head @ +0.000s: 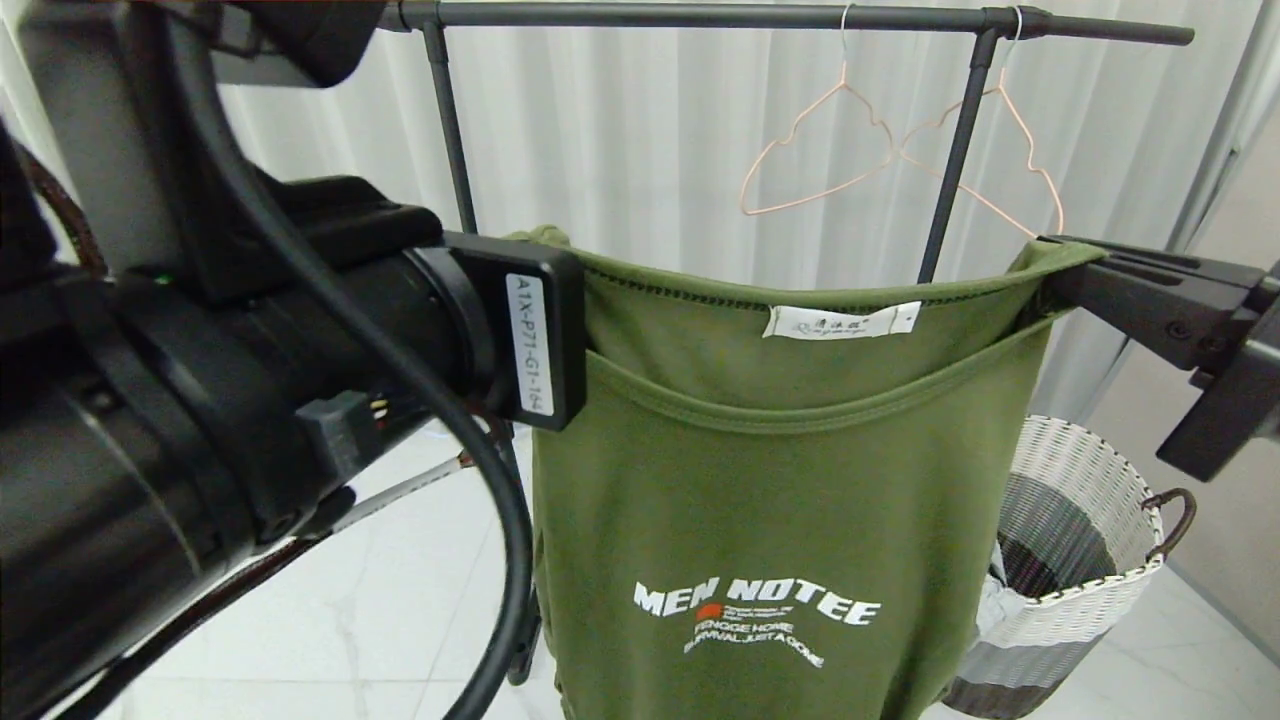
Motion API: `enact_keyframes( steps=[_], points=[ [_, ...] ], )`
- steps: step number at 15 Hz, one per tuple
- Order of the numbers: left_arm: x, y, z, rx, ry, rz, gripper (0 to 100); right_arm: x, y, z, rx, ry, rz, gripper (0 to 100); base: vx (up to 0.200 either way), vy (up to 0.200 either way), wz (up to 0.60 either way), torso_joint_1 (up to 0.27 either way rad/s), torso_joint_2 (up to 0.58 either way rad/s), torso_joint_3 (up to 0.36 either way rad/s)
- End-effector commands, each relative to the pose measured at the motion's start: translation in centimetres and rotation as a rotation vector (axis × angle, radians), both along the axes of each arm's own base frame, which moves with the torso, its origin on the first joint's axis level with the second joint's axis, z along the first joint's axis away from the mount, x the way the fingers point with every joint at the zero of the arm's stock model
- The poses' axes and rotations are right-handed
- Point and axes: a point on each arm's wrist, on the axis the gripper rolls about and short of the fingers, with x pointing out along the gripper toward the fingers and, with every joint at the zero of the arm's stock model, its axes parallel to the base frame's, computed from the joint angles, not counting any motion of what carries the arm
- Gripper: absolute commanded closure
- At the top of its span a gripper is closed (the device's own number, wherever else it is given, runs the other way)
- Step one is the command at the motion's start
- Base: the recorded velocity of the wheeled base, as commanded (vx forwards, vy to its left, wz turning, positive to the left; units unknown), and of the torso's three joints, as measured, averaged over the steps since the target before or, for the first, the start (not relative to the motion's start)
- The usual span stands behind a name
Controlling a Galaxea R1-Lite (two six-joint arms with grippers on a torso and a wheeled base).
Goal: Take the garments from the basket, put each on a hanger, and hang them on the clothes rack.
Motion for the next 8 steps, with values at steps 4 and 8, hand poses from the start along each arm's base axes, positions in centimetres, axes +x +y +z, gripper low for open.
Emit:
enact_keyframes(
  steps=[4,8],
  points=[
    [2.2,-1.8,0.3,-0.001,-0.008,0.042,100,1.0,1.4,0.7,0.003,0.0,-0.001,100,0.0,0.0,0.0,0.0,0.0,0.0],
    [2.8,-1.1,0.4,-0.003,-0.009,0.074,100,1.0,1.3,0.7,0.005,0.0,-0.007,100,0.0,0.0,0.0,0.0,0.0,0.0]
  ],
)
